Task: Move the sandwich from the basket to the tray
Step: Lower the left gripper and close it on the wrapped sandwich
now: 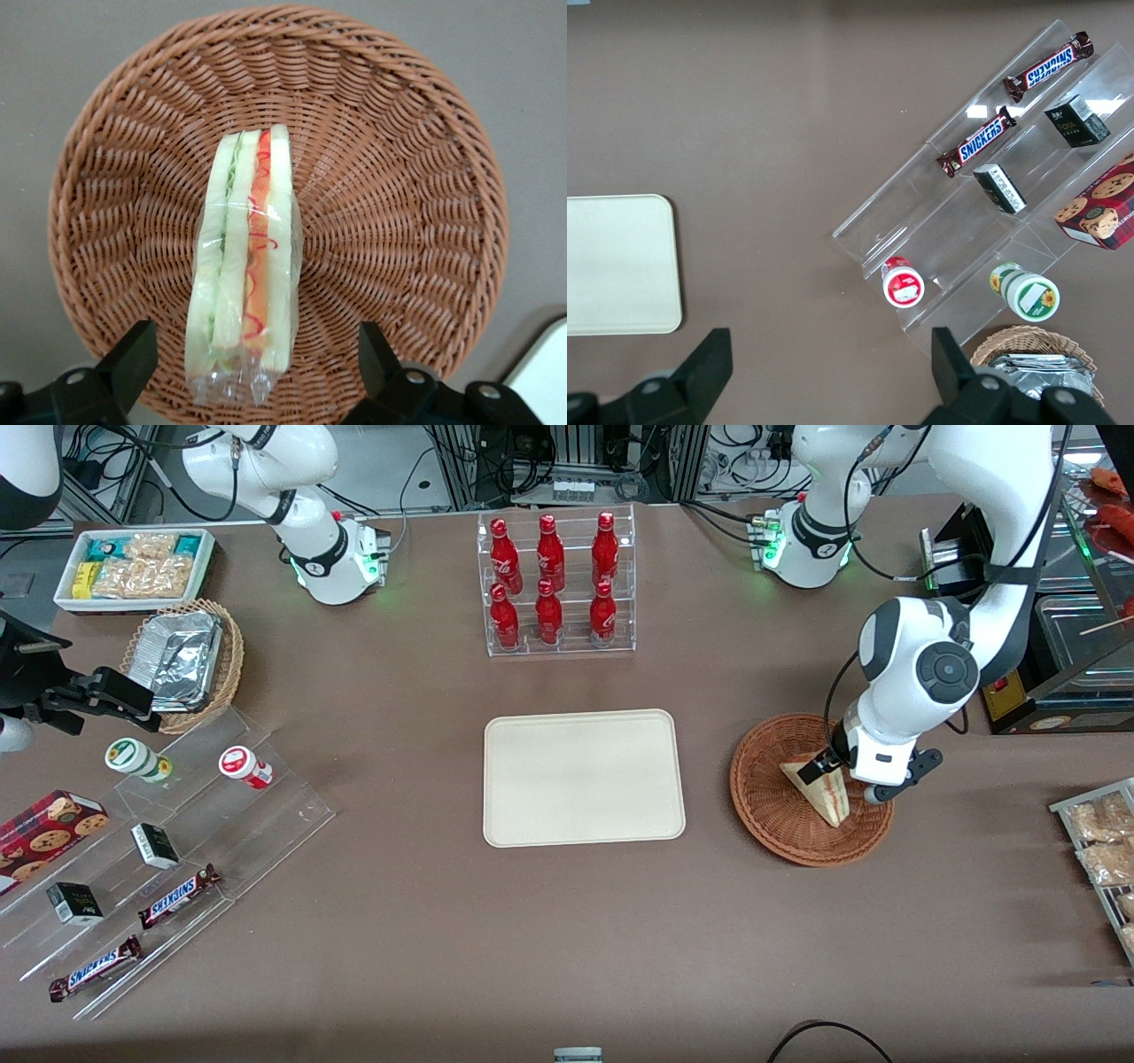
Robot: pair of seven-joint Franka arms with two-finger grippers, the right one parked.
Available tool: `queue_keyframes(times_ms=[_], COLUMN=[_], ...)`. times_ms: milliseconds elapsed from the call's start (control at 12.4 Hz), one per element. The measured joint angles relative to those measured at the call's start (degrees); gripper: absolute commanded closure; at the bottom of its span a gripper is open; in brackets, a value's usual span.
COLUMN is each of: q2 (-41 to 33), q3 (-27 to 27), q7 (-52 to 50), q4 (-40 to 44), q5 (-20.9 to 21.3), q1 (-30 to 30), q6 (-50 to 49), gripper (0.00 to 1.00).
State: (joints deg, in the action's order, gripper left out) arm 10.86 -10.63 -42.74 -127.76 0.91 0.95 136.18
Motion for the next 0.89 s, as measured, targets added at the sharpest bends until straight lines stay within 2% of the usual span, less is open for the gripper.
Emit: queue_keyframes(times_ms=[80,161,241,322,402,644,885], q2=[1.1,2.1,2.9,3.2,3.3,2.7,0.0], q3=[0.0,0.1,0.1,0.2,0.2,0.2,0.1], q7=[-0.1,-0.1,-0.3,-0.7,-0.9,-0.8,-0.2], q4=[-0.1,-0.1,-0.1,-0.2,-0.6,-1.0,0.1], q5=[0.0,0.0,0.0,0.0,0.0,0.0,0.2], q1=[0.0,0.1,0.2,0.2,0.2,0.2,0.2], q6=[0.4,1.0,1.4,1.4,1.4,1.0,-3.6], gripper=[0.02,0.27,0.65,0.87,0.92,0.92,0.92])
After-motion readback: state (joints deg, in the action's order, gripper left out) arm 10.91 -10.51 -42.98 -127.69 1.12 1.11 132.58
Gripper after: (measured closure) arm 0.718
